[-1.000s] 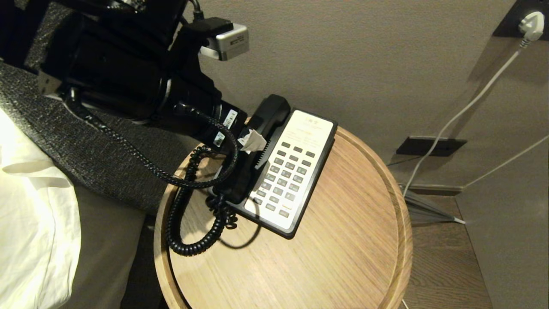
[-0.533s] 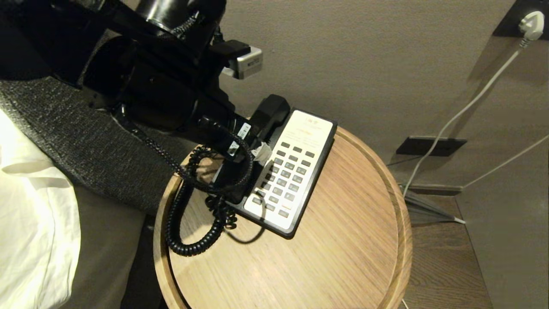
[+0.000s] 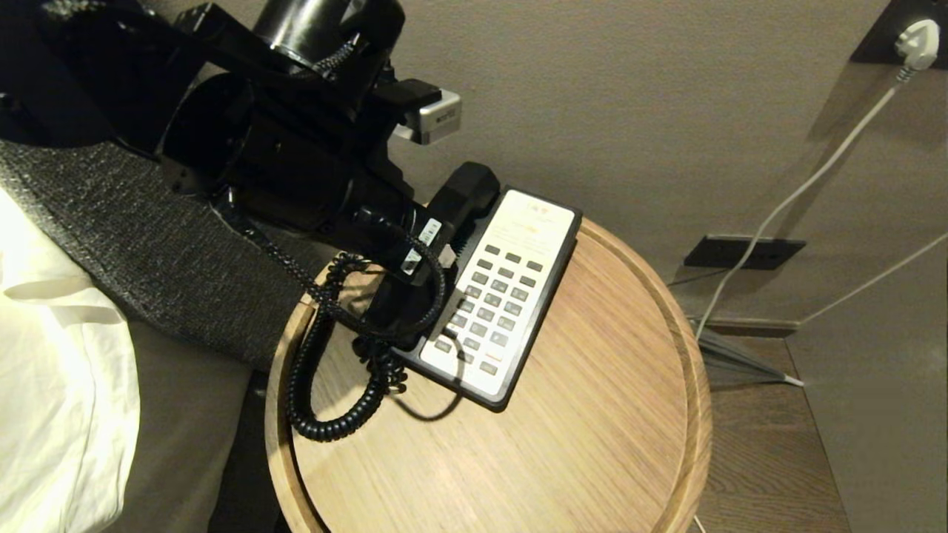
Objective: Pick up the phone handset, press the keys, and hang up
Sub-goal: Pick up the desk phone handset, then dial the number
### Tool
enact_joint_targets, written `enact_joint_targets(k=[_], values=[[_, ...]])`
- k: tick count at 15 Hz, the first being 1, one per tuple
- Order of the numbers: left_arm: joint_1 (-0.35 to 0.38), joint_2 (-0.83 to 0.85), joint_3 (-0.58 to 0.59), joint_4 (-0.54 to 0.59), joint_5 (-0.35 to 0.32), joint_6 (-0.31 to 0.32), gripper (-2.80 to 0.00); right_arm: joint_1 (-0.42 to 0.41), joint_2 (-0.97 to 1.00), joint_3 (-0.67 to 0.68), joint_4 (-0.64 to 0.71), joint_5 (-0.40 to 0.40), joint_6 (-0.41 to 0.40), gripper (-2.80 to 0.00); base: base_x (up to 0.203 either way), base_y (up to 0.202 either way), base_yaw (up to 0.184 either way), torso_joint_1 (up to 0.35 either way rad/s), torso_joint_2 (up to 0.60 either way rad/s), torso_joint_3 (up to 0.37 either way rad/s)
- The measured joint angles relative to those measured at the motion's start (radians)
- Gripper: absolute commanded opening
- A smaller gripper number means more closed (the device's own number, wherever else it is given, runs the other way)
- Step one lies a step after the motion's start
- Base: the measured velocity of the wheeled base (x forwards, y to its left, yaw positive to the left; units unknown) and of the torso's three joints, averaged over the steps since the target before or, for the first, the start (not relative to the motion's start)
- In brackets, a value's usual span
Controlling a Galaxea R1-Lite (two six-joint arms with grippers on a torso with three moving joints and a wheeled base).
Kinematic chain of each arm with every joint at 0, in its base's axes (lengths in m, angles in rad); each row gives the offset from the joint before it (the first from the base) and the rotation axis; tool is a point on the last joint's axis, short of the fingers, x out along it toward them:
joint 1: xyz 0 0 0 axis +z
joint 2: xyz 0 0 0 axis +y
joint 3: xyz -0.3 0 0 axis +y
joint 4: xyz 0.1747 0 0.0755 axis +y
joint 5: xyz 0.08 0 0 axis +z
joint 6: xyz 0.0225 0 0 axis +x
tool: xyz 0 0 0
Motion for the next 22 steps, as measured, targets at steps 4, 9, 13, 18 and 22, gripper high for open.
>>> enact_joint_targets(k=[4, 9, 13, 18, 22], values=[[0.001, -0.023, 0.000, -0.004, 0.006, -0.007, -2.80, 0.000, 0.000, 0.000, 0.000, 0.000, 0.000, -2.80, 0.000, 0.000, 0.000, 0.000, 0.00, 0.000], [0.009, -0.137, 0.000, -0.006, 0.026, -0.148, -2.80, 0.000, 0.000, 0.000, 0.000, 0.000, 0.000, -2.80, 0.000, 0.000, 0.000, 0.000, 0.00, 0.000], [0.022, -0.285, 0.016, -0.007, 0.061, -0.372, -2.80, 0.000, 0.000, 0.000, 0.000, 0.000, 0.000, -2.80, 0.000, 0.000, 0.000, 0.000, 0.00, 0.000], [0.037, -0.549, 0.174, -0.022, 0.102, -0.678, -2.80, 0.000, -0.001, 0.000, 0.000, 0.000, 0.000, -2.80, 0.000, 0.000, 0.000, 0.000, 0.00, 0.000], [0.038, -0.763, 0.403, -0.161, 0.107, -0.679, -2.80, 0.000, -0.001, 0.000, 0.000, 0.000, -0.002, -2.80, 0.000, 0.000, 0.000, 0.000, 0.00, 0.000]])
